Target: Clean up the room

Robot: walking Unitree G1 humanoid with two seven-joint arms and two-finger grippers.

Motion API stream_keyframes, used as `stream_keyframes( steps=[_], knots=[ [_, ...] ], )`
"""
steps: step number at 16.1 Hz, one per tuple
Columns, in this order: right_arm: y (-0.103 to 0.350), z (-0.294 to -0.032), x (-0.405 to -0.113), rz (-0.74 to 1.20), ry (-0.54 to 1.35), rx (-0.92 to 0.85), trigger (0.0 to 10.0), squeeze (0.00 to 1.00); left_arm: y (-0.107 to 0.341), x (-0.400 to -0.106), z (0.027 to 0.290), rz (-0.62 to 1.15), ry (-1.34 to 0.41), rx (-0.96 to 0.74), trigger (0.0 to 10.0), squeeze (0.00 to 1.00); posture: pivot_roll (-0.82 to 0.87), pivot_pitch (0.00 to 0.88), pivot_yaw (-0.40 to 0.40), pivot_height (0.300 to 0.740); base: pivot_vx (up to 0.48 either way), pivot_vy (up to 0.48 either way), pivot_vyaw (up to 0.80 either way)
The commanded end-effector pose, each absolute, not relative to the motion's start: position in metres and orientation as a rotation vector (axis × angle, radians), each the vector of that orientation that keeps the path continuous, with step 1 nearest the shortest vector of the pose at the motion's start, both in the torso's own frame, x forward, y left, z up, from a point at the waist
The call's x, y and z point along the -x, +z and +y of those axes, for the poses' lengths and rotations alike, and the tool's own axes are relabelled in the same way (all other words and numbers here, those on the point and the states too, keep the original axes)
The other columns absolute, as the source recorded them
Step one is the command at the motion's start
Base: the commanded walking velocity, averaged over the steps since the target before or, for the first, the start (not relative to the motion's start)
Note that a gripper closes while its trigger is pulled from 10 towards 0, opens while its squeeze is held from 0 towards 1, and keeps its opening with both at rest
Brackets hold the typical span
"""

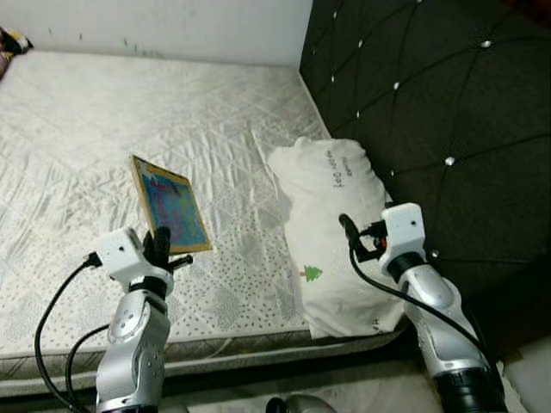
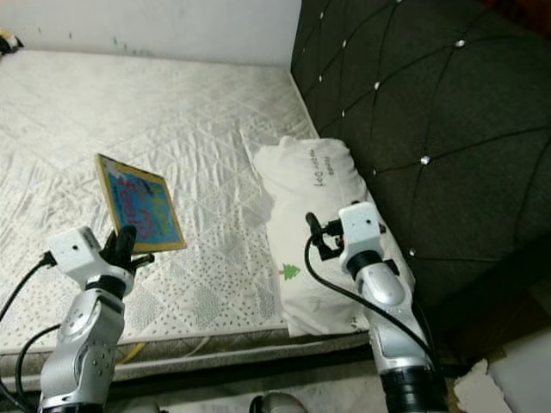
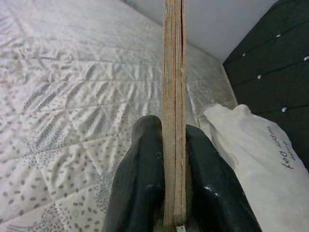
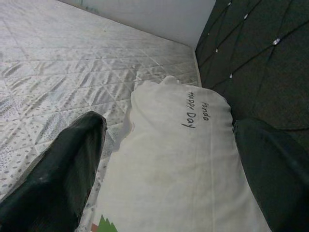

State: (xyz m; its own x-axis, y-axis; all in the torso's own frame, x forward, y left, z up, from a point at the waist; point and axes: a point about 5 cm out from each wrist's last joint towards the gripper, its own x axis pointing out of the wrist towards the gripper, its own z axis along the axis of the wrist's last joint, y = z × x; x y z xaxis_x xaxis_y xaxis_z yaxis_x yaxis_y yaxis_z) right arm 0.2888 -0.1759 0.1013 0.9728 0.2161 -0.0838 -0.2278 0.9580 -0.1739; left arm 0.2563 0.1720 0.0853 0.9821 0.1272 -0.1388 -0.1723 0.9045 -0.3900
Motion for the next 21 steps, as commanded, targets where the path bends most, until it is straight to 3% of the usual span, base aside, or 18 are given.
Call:
stream_keyframes(
  steps=[1, 3, 14, 21],
  knots=[
    [0.106, -0.179, -0.287, 0.061, 0.225, 0.187, 10.0, 0.00, 0.093, -0.261, 0.155, 0.086, 0.129, 0.474, 10.0, 0.00, -0.03, 0.092, -0.111, 0.740, 0.000, 0.000, 0.00],
    [0.106, -0.179, -0.286, 0.064, 0.230, 0.184, 10.0, 0.00, 0.092, -0.260, 0.157, 0.088, 0.136, 0.472, 10.0, 0.00, -0.03, 0.097, -0.113, 0.735, 0.000, 0.000, 0.00],
    [0.109, -0.178, -0.288, 0.071, 0.247, 0.182, 10.0, 0.00, 0.091, -0.257, 0.164, 0.080, 0.190, 0.450, 10.0, 0.00, -0.03, 0.098, -0.120, 0.605, 0.000, 0.000, 0.00],
    [0.108, -0.174, -0.294, 0.074, 0.265, 0.181, 10.0, 0.00, 0.096, -0.258, 0.173, 0.042, 0.234, 0.444, 10.0, 0.00, -0.02, 0.091, -0.129, 0.605, 0.000, 0.000, 0.00]
  ],
)
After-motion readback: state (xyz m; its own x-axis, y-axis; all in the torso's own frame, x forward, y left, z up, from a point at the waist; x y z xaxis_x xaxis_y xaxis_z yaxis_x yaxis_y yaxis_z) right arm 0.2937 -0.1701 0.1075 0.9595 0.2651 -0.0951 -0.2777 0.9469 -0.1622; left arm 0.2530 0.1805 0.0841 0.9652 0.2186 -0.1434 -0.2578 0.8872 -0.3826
